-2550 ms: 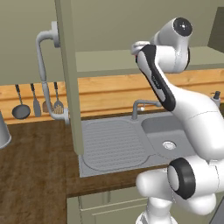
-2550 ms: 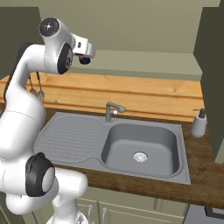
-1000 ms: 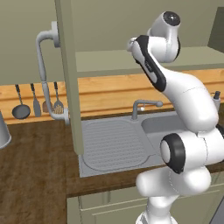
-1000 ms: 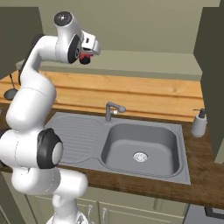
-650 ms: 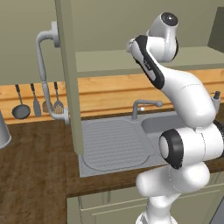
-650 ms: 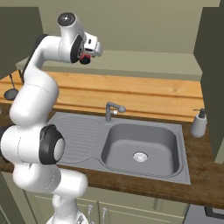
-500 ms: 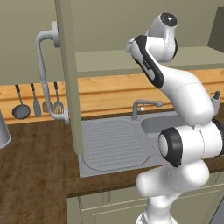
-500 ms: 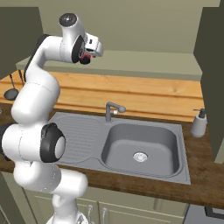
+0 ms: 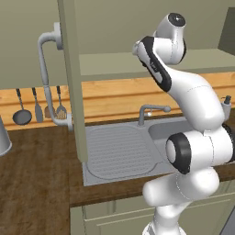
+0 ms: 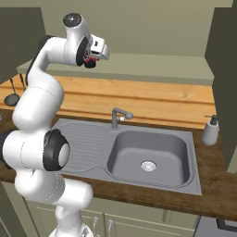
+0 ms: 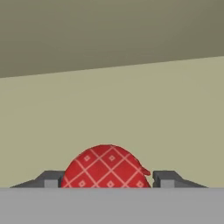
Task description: From the different types of pastries on the counter, select a croissant and place it on the cutting board. Then retrieve a jar of jam from the cabinet and place it alongside the croissant on the cutting board.
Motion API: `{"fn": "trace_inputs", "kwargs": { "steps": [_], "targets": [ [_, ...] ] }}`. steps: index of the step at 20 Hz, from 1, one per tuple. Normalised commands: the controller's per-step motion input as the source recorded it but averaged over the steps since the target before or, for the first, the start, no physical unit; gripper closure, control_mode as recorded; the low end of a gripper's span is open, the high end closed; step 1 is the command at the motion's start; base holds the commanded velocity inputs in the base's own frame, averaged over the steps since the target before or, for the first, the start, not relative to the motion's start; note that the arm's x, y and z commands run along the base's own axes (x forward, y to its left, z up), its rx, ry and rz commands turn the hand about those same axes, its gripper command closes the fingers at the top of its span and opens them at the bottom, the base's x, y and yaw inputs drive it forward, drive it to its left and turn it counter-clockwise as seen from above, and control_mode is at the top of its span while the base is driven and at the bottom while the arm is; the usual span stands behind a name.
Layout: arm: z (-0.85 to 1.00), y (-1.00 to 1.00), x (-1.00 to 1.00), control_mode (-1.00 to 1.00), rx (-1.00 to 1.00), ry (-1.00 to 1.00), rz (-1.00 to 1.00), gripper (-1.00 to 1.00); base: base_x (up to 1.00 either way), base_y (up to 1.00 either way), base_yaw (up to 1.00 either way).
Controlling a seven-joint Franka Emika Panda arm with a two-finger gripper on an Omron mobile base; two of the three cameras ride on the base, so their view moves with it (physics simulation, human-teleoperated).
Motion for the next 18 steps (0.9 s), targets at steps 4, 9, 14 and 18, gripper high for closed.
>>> {"fn": "trace_inputs", "kwargs": {
  "steps": [4, 9, 14, 18],
  "targets": [
    [-0.01, 0.00, -0.04, -1.00, 0.00, 0.00, 0.00, 1.00, 0.00, 0.00, 0.00],
    [0.00, 0.00, -0.38, -1.00, 0.00, 0.00, 0.00, 1.00, 0.00, 0.00, 0.00],
    [0.04, 0.00, -0.57, -1.00, 0.00, -0.01, 0.00, 1.00, 0.00, 0.00, 0.00],
    [0.11, -0.01, -0.63, -1.00, 0.00, -0.02, 0.00, 1.00, 0.00, 0.00, 0.00]
  ]
}}
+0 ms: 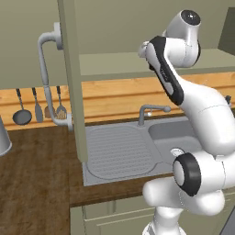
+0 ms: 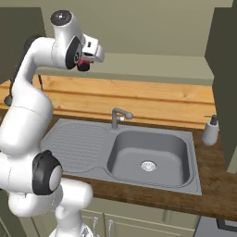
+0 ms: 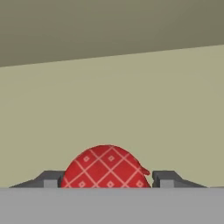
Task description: From the different types of pastries on the counter, select a croissant and place it on the cutting board. Then retrieve a jar of jam from the cabinet and place it alongside the croissant on the cutting board.
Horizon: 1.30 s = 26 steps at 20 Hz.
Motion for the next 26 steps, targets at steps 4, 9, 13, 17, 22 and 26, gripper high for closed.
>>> {"fn": "trace_inputs", "kwargs": {
  "steps": [4, 9, 13, 17, 22, 26],
  "targets": [
    [0.07, -0.05, -0.74, -1.00, 0.00, 0.00, 0.01, 1.00, 0.00, 0.00, 0.00],
    [0.12, -0.03, -0.82, -1.00, 0.00, 0.00, 0.01, 1.00, 0.00, 0.00, 0.00],
    [0.09, -0.03, -0.77, -1.00, 0.00, 0.00, 0.01, 1.00, 0.00, 0.00, 0.00],
    [0.07, -0.04, -0.76, -1.00, 0.00, 0.00, 0.01, 1.00, 0.00, 0.00, 0.00],
    [0.06, -0.05, -0.87, -1.00, 0.00, 0.00, 0.01, 1.00, 0.00, 0.00, 0.00],
    [0.03, -0.06, -0.87, -1.00, 0.00, -0.01, 0.02, 1.00, 0.00, 0.00, 0.00]
  ]
}}
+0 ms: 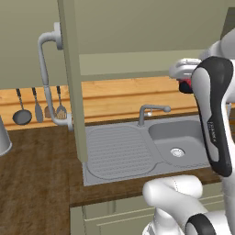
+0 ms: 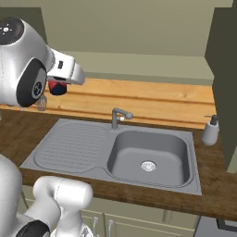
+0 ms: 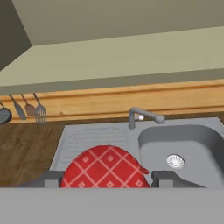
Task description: From the different types of pastries on the counter, select a croissant and place it on the cutting board. Then retrieve a jar of jam from the cabinet and place it alongside the croissant on the cutting board.
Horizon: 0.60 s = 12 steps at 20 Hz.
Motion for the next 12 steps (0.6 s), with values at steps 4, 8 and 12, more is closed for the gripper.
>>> {"fn": "trace_inputs", "kwargs": {
  "steps": [4, 8, 12],
  "targets": [
    [0.01, -0.06, -0.67, -1.00, 0.00, 0.00, 0.02, 1.00, 0.00, 0.00, 0.00],
    [0.02, 0.00, -0.34, -1.00, 0.00, -0.01, 0.00, 1.00, 0.00, 0.00, 0.00],
    [0.01, 0.02, -0.19, -1.00, 0.00, 0.00, 0.00, 1.00, 0.00, 0.00, 0.00]
  ]
}}
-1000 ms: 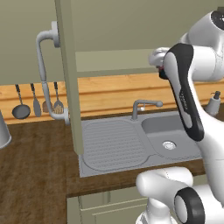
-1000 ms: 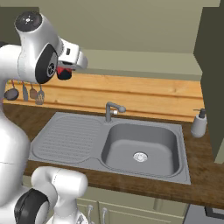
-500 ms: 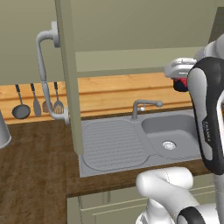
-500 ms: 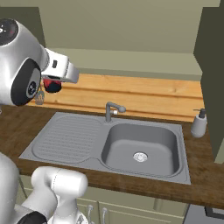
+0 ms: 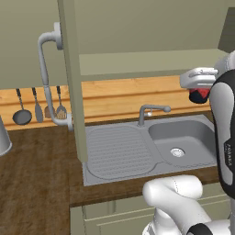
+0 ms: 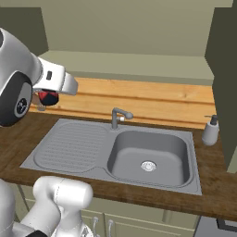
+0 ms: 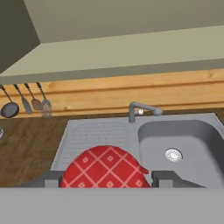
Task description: From the different types of pastries on the counter, select a croissant and place it on the cutting board. Then retrieve a jar of jam from the cabinet and place it alongside the croissant on the cutting board.
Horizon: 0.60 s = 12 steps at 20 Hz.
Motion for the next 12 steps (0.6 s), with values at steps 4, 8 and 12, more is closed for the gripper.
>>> {"fn": "trace_inputs", "kwargs": {
  "steps": [4, 8, 12],
  "targets": [
    [0.00, 0.00, 0.00, -1.00, 0.00, 0.00, 0.00, 1.00, 0.00, 0.00, 0.00],
    [0.00, 0.00, 0.00, 1.00, 0.00, 0.00, 0.00, 1.00, -0.01, 0.00, 0.00],
    [0.00, 0.00, 0.00, 1.00, 0.00, 0.00, 0.00, 1.00, -0.69, 0.00, 0.00]
  ]
}}
